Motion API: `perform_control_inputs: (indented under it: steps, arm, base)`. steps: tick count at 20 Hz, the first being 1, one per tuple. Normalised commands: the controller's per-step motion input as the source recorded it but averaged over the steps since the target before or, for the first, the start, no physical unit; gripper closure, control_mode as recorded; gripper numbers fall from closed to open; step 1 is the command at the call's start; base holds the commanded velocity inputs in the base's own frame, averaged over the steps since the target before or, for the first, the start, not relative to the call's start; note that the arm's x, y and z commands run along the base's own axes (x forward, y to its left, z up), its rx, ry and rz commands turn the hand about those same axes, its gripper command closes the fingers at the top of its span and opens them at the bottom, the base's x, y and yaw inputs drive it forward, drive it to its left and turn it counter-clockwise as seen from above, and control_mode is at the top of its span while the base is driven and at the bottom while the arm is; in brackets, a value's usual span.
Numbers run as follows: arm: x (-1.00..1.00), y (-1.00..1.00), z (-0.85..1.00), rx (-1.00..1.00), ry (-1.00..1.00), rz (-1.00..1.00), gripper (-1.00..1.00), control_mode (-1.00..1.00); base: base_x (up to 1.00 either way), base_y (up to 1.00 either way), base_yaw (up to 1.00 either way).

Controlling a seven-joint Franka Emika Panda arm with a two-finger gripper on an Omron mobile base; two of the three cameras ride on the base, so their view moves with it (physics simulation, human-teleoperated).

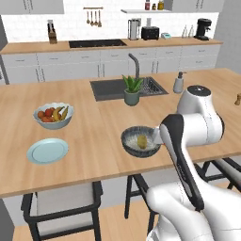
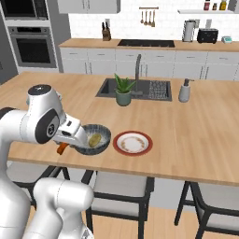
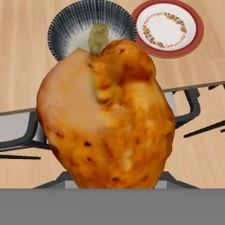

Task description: Pick the chicken drumstick and potato from their plates and place them in the bowl. Then put the bowl in the fridge.

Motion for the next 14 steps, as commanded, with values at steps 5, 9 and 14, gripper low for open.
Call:
perform_control_inputs:
  steps: [5,9,14]
  arm:
    - [0.00,0.00,0.00,0.00,0.00,0.00,1.00,1.00]
    - [0.08,0.00,0.00,0.00,0.00,0.00,1.00,-1.00]
    - [0.79,0.01,0.00,-0.01,0.01,0.07,1.00,-1.00]
  base:
    - [0.30,0.01,0.00]
    - [0.00,0.00,0.00]
    - [0.00,0.00,0.00]
